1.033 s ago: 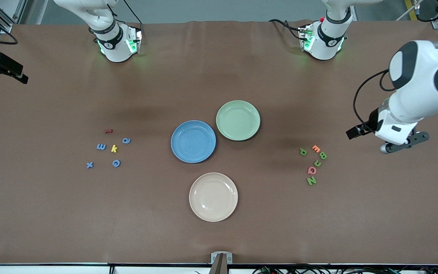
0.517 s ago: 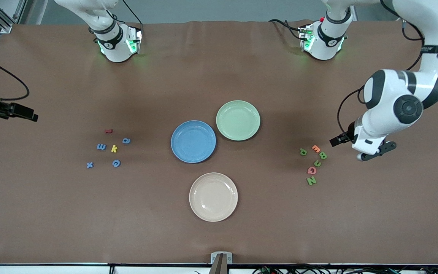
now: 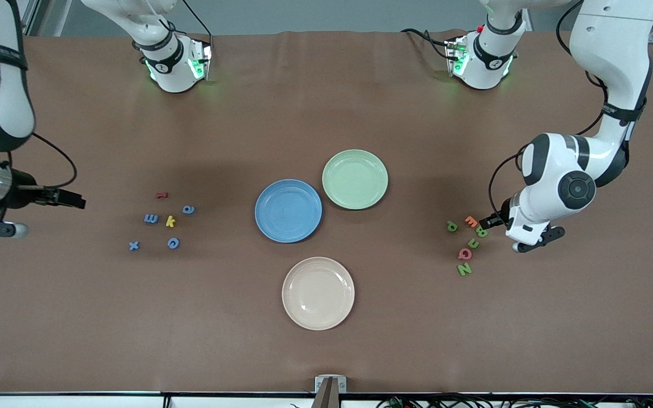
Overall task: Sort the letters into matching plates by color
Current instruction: 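Grasp the green B with the left gripper while the right gripper grasps the m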
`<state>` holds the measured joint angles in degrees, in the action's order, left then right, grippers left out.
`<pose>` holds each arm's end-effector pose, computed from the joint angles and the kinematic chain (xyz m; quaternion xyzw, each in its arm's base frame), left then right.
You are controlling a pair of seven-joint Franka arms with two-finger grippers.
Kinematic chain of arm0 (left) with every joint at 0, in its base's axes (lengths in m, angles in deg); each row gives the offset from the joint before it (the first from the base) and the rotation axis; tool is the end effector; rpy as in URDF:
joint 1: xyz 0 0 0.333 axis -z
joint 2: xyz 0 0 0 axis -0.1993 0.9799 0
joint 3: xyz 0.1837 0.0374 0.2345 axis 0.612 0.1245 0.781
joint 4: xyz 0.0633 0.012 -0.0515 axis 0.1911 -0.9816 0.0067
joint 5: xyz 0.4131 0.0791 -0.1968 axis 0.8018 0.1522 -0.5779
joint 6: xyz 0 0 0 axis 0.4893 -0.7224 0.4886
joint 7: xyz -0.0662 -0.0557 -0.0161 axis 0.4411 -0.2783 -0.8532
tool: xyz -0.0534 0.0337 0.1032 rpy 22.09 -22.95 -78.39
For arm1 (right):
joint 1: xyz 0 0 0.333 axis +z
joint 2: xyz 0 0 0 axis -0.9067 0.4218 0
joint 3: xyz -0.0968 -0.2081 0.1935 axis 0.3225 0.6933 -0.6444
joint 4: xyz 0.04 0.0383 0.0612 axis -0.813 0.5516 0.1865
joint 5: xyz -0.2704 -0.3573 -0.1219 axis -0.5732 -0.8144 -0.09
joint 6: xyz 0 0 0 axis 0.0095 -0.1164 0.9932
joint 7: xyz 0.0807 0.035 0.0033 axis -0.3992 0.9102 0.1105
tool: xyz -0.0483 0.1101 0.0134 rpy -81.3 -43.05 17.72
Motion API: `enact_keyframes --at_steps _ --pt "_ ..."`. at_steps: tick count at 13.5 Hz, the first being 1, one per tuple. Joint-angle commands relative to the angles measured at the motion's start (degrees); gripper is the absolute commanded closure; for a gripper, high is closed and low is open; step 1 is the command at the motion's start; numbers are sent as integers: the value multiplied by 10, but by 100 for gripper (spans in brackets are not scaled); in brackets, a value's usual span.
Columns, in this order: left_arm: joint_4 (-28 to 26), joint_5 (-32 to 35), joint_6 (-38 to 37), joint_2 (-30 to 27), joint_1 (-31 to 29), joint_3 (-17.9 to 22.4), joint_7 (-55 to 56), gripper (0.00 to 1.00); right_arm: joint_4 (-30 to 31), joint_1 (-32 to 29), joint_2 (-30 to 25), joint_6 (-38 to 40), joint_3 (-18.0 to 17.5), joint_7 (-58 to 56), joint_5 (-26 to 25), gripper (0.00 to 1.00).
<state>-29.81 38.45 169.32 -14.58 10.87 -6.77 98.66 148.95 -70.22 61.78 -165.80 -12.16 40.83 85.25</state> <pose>0.6190 -0.0752 0.1437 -0.9796 -0.1896 0.0658 0.0074 0.6598 -0.0790 0.3634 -0.9959 0.0641 0.0628 0.0149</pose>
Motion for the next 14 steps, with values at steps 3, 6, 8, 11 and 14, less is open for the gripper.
enact_keyframes --at_steps 3,6,8,11,14 --pt "28 0 19 38 -3 -1 9 32 211 31 -21 -220 -5 65 5 7" --pt "39 -1 26 57 -2 -1 9 35 281 44 -4 -359 -4 71 5 27" --pt "42 -1 41 67 -2 -1 12 36 283 45 23 -380 -4 73 4 27" --pt "42 -1 59 77 -2 -1 30 37 289 45 49 -405 -3 73 4 27" --pt "41 -1 60 81 -2 -1 33 38 293 46 75 -435 -4 83 4 27"
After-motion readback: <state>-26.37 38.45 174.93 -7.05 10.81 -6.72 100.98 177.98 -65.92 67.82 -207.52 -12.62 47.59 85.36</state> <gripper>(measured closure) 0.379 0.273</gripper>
